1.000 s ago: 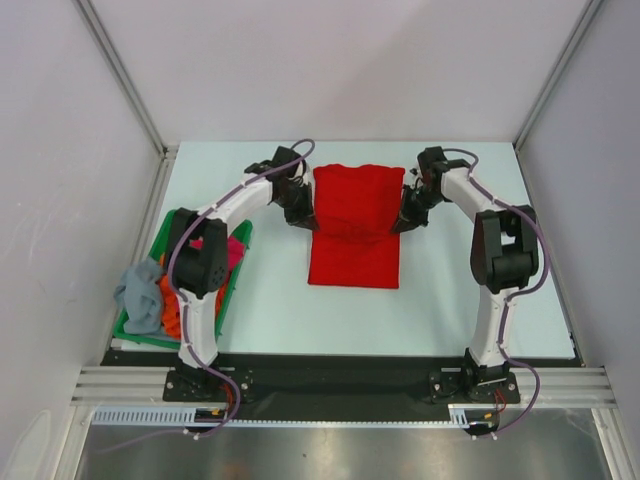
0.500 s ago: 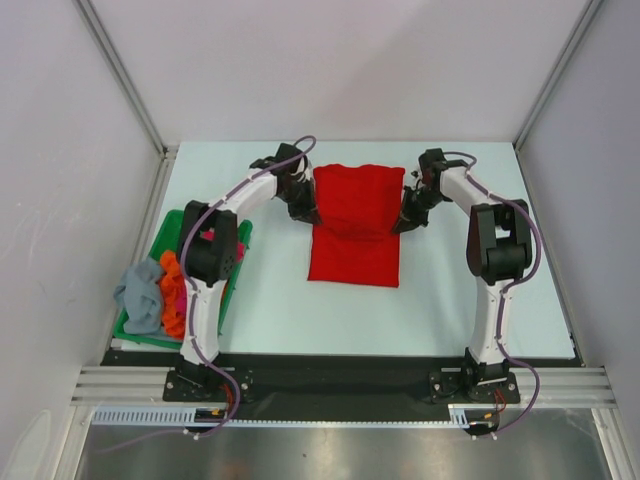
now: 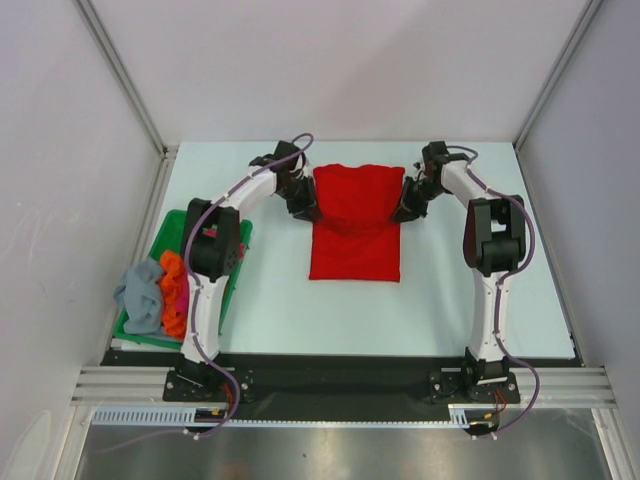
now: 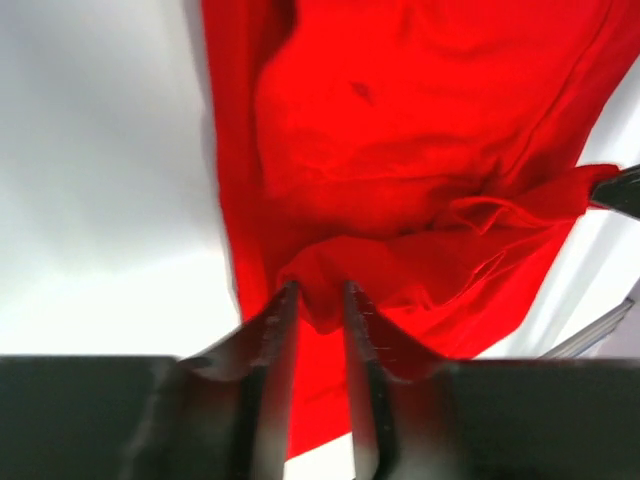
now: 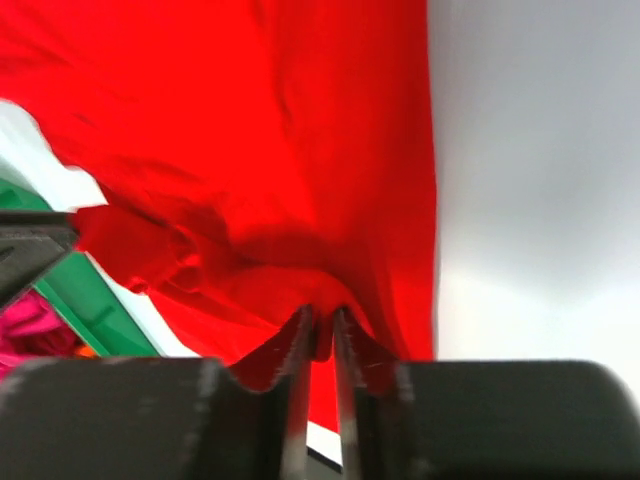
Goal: Fold and stack the t-shirts
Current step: Fold the tshirt
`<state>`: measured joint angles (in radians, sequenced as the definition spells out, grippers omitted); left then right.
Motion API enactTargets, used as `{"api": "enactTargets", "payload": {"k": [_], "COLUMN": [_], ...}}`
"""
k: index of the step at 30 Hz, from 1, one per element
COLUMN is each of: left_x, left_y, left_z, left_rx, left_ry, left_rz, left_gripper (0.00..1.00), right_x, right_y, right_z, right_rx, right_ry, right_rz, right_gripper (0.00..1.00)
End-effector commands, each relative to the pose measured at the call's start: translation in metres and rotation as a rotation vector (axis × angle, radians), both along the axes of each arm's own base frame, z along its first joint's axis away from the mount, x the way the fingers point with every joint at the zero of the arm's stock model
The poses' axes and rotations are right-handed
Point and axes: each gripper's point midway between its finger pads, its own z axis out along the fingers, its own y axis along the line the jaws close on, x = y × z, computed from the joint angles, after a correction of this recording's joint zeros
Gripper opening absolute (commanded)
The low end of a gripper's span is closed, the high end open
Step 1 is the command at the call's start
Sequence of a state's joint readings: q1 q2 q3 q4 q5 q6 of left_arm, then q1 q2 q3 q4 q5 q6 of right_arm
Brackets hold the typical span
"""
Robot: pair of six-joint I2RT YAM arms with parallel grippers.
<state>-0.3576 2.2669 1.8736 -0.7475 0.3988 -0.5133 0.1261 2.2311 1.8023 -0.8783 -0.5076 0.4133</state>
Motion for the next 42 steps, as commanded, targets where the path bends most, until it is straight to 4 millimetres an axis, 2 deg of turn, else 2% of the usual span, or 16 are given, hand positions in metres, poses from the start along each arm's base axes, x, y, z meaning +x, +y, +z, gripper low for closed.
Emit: {"api": "enactTargets", "payload": {"k": [1, 3, 4, 6, 7, 11, 14, 17, 18, 21, 23, 25, 31, 32, 36, 42], "left_x": [0.027, 0.037, 0.045, 0.05, 0.05, 0.031, 0.003, -0.021, -0.02, -0.028, -0.02, -0.008, 0.004, 0.006, 0.026, 0.066], "left_y": [0.012, 0.023, 0.026, 0.032, 0.031, 0.018, 0.001, -0.013, -0.019, -0.033, -0.038, -0.042, -0.051, -0.048, -0.032, -0.006], "left_z": [0.02, 0.03, 0.051, 0.071, 0.093, 0.115, 0.099, 0.074, 0.072, 0.049, 0.042, 0.035, 0.024, 0.012, 0.0, 0.0], "left_rx": [-0.014, 0.024, 0.029, 0.053, 0.037, -0.005, -0.058, -0.116, -0.14, -0.211, -0.23, -0.227, -0.268, -0.263, -0.251, -0.197], "left_ry": [-0.069, -0.114, -0.165, -0.225, -0.267, -0.303, -0.25, -0.161, -0.17, -0.104, -0.107, -0.108, -0.088, -0.063, -0.075, -0.132], "left_rz": [0.044, 0.062, 0.066, 0.075, 0.075, 0.02, -0.04, -0.072, -0.077, -0.093, -0.107, -0.111, -0.108, -0.097, -0.043, 0.003], "left_gripper": [0.35, 0.47, 0.5, 0.52, 0.53, 0.45, 0.33, 0.27, 0.21, 0.17, 0.15, 0.13, 0.13, 0.13, 0.14, 0.16], "right_x": [0.025, 0.027, 0.034, 0.034, 0.033, 0.008, -0.01, -0.016, -0.014, -0.008, -0.003, 0.005, 0.026, 0.03, 0.046, 0.063], "right_y": [-0.003, -0.006, -0.007, -0.012, -0.009, 0.002, 0.02, 0.043, 0.047, 0.058, 0.059, 0.053, 0.037, 0.035, 0.018, -0.005], "right_z": [0.018, 0.021, 0.029, 0.038, 0.043, 0.046, 0.043, 0.039, 0.034, 0.027, 0.016, 0.005, -0.009, -0.012, -0.023, -0.024], "right_rx": [0.024, 0.016, 0.009, -0.041, -0.062, -0.186, -0.198, -0.141, -0.136, -0.095, -0.078, -0.078, -0.045, -0.04, -0.039, -0.05], "right_ry": [-0.053, -0.047, -0.073, -0.093, -0.107, -0.115, -0.116, -0.116, -0.112, -0.106, -0.088, -0.078, -0.071, -0.072, -0.066, -0.072], "right_rz": [-0.025, -0.042, -0.044, -0.03, -0.014, 0.084, 0.126, 0.143, 0.141, 0.136, 0.122, 0.095, 0.037, 0.028, 0.005, -0.028], "right_gripper": [0.21, 0.35, 0.38, 0.46, 0.47, 0.48, 0.47, 0.37, 0.31, 0.18, 0.15, 0.03, 0.0, 0.0, 0.0, 0.01]}}
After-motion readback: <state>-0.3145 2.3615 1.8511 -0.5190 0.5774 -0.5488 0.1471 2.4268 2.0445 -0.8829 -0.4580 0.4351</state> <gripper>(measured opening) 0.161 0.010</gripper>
